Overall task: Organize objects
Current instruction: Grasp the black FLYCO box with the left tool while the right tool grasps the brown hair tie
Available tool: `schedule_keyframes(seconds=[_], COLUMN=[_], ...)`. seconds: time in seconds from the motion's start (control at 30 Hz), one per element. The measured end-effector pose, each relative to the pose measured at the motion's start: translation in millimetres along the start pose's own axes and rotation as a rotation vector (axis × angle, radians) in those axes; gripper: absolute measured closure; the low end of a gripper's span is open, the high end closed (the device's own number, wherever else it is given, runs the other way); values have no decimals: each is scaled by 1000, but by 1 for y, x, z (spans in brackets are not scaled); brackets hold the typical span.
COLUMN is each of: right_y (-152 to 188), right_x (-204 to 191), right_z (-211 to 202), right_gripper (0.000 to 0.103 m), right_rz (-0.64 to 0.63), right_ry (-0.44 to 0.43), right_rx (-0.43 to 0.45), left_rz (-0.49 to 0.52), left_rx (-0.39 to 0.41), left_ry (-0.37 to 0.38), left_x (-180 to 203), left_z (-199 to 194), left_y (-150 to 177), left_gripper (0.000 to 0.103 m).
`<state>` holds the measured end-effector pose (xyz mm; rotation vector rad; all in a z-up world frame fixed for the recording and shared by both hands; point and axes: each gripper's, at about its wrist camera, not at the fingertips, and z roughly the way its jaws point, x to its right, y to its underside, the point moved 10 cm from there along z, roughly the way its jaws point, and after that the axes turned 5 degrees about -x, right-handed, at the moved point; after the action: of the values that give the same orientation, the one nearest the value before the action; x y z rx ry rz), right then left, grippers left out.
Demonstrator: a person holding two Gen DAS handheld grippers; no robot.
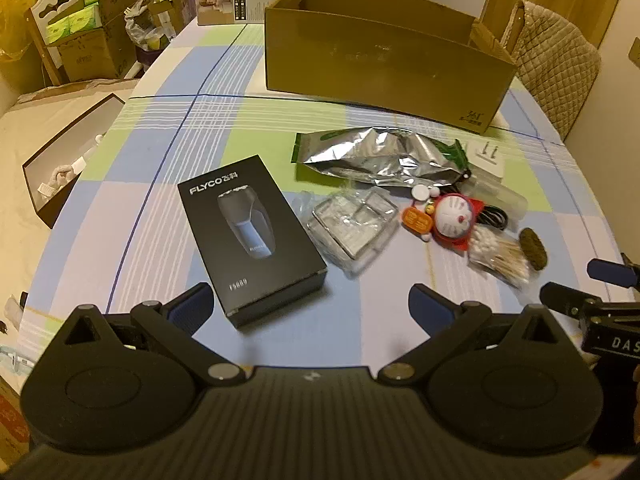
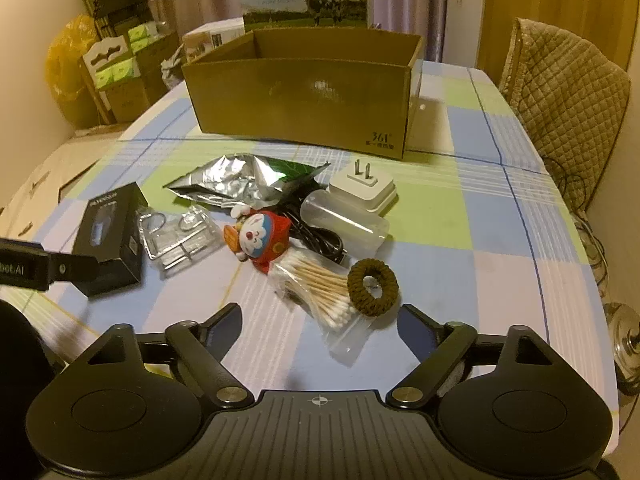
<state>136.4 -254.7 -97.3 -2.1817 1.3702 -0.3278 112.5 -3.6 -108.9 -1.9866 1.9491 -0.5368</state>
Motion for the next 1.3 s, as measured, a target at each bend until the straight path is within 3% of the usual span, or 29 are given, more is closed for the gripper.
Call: schedule_keyframes(seconds=[0.37,0.67,0.9,1.07,1.17,1.3], right_y=[-1,-2,-8,-22,-24,-21], right_x=[2,4,20,28,38,51], right_z=[23,45,52,51,53,61], right_gripper=[28,28,28,44,46,49], right_rz=[6,13,27,58,110,187], right_ry=[-5,5,19,23,41,41], right_rx=[-32,-60,-51,-16,-11,-42], left_rz=[-43,-52,10,67,92,116], left_rx=[-37,-99,-111,-107,-109,-105], left_ry=[-65,-107,-103,-73,-27,-27], left_x=[-29,-53,-63,-60,-51,-46], left_z=[39,72,79,78,77,80], left_y=[-22,-31,-34,-35,-33,-33], left_gripper=[2,14,23,23,23,23])
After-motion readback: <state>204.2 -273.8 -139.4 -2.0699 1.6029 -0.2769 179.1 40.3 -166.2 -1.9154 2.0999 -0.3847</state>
